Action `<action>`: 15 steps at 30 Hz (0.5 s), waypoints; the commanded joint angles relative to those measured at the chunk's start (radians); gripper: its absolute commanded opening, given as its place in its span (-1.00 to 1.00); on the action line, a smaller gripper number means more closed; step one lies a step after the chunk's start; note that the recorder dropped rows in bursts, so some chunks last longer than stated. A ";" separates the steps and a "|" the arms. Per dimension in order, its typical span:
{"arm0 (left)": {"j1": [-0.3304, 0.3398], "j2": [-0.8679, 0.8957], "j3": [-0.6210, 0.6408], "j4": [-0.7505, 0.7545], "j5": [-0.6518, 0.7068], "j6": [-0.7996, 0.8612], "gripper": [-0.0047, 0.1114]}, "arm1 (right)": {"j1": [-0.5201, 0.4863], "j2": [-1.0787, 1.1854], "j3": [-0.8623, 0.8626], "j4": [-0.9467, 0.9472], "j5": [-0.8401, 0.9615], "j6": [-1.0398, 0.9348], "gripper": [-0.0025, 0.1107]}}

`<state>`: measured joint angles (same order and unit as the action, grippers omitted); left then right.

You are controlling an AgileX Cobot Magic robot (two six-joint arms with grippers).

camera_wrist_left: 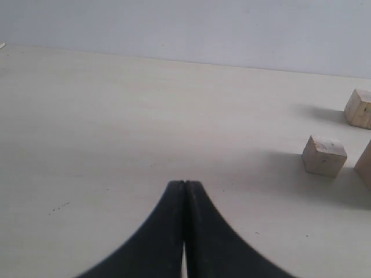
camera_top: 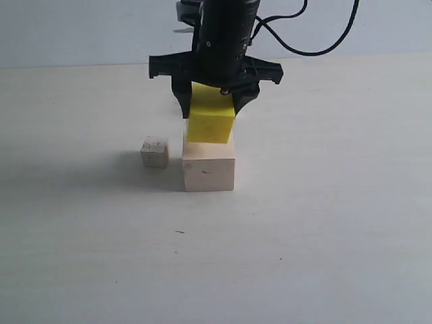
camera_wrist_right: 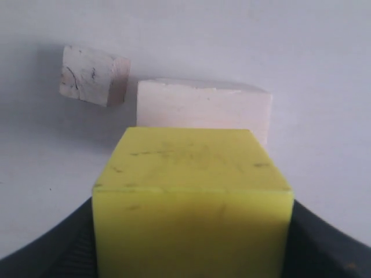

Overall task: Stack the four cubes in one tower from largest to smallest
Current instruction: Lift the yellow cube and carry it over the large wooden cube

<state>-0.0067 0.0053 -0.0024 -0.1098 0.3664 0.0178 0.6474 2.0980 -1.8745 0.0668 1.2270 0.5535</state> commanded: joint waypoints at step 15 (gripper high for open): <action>-0.006 -0.005 0.002 0.004 -0.009 0.004 -0.92 | -0.001 0.065 -0.064 -0.024 -0.006 -0.004 -0.96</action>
<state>-0.0067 0.0053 -0.0024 -0.1098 0.3664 0.0178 0.6474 2.1749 -1.9307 0.0547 1.2252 0.5535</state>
